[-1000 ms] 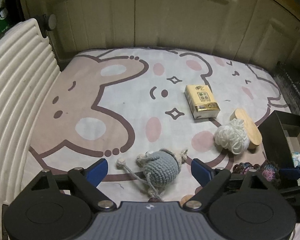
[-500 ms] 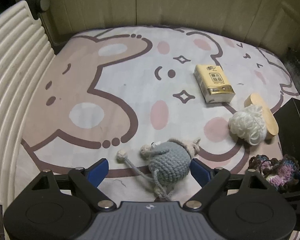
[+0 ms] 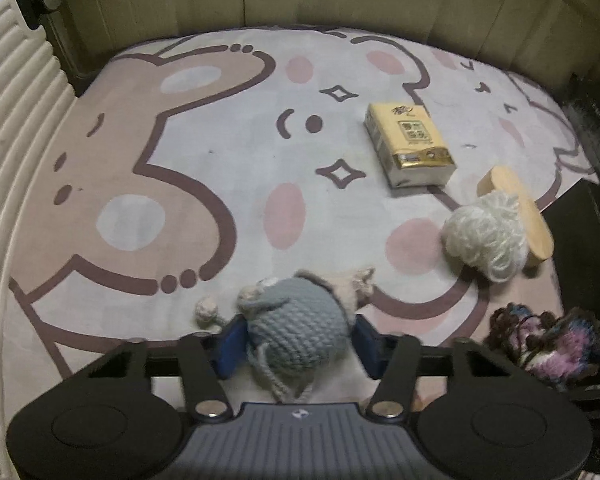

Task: Organize objects
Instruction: 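Close the left gripper on the grey mouse while the right gripper grasps the crocheted pouch, then lift the grey mouse and crocheted pouch and carry both over the black box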

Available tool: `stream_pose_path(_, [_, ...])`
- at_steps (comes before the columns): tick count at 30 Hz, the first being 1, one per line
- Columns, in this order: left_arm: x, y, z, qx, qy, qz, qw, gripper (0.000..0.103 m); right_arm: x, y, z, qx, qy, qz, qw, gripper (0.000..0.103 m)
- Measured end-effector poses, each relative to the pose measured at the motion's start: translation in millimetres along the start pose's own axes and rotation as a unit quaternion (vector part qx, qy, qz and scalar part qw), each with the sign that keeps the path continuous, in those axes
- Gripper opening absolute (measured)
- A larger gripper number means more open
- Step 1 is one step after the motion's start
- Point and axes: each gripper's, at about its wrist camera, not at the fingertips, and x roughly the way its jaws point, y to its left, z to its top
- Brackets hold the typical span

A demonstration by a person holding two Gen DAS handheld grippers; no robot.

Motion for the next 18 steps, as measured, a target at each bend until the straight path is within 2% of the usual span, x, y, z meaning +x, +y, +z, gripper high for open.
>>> stream_pose_path(6, [-7, 1, 0, -0.003, -0.004, 0.009, 0.9999, 0.052, -7, -1, 0, 0.005, -0.014, -0.002, 1.000, 0.050])
stream_pose_path(18, [-48, 16, -4, -0.016, -0.039, 0.017, 0.9990, 0.052, -43, 1, 5, 0.043, -0.101, -0.002, 0.994, 0.048])
